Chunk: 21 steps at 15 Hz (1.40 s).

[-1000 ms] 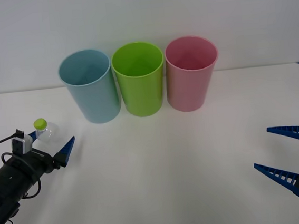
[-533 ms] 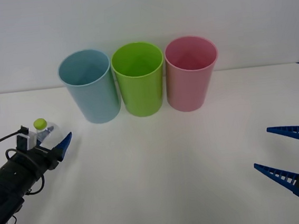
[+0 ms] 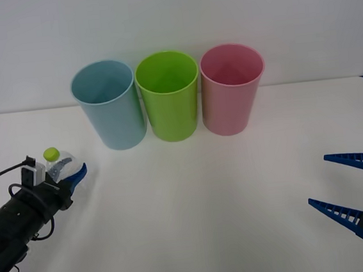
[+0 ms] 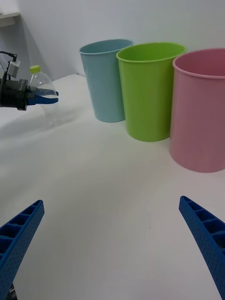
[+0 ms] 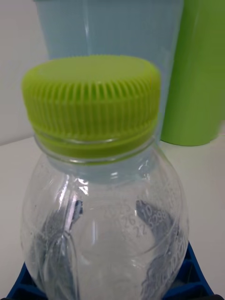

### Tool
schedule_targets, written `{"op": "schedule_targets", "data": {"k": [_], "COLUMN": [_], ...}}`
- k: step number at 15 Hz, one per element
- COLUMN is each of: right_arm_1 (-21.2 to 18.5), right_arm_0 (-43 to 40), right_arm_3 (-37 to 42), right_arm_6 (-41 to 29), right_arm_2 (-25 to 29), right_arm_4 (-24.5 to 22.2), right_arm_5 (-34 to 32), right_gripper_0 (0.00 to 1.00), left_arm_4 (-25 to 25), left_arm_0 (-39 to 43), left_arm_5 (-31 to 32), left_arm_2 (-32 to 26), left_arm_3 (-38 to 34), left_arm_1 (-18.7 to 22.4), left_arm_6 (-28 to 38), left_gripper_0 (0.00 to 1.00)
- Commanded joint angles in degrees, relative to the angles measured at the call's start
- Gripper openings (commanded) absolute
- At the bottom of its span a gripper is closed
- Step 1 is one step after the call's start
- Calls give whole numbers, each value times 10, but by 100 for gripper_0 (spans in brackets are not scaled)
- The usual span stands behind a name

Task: Put cans in the blue bin and PET bottles in the pink bin and trash in the green bin.

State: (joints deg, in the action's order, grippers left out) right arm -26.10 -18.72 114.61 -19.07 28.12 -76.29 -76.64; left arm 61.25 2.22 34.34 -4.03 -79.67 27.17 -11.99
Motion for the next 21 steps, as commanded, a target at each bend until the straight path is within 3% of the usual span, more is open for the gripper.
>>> {"op": "schedule_targets", "data": {"k": [1,6,9,15,19,21], "right_arm_1": [0,0,0,0,0,0], "right_arm_0": [0,0,0,0,0,0], "right_arm_3": [0,0,0,0,0,0], "right_arm_6": [0,0,0,0,0,0], "right_arm_2": [0,0,0,0,0,0], "right_arm_4": [0,0,0,0,0,0], "right_arm_5": [0,0,0,0,0,0], "right_gripper_0": [100,100,100,100,100,100], "left_arm_4": [-14,-47,-52,-67,-65,-51], "left_arm_0": [31,48,49,50,7,-107], "left_arm_5": [2,0,-10,-100,-112,-139], "left_arm_2": [34,95,121,127,133,223], "left_arm_3": [-56,-151,-233,-421,-458,-457], "left_arm_1": [30,119,203,381,426,421], "left_arm_6": [13,40,127,323,400,450], "left_gripper_0": [0,0,0,0,0,0]}}
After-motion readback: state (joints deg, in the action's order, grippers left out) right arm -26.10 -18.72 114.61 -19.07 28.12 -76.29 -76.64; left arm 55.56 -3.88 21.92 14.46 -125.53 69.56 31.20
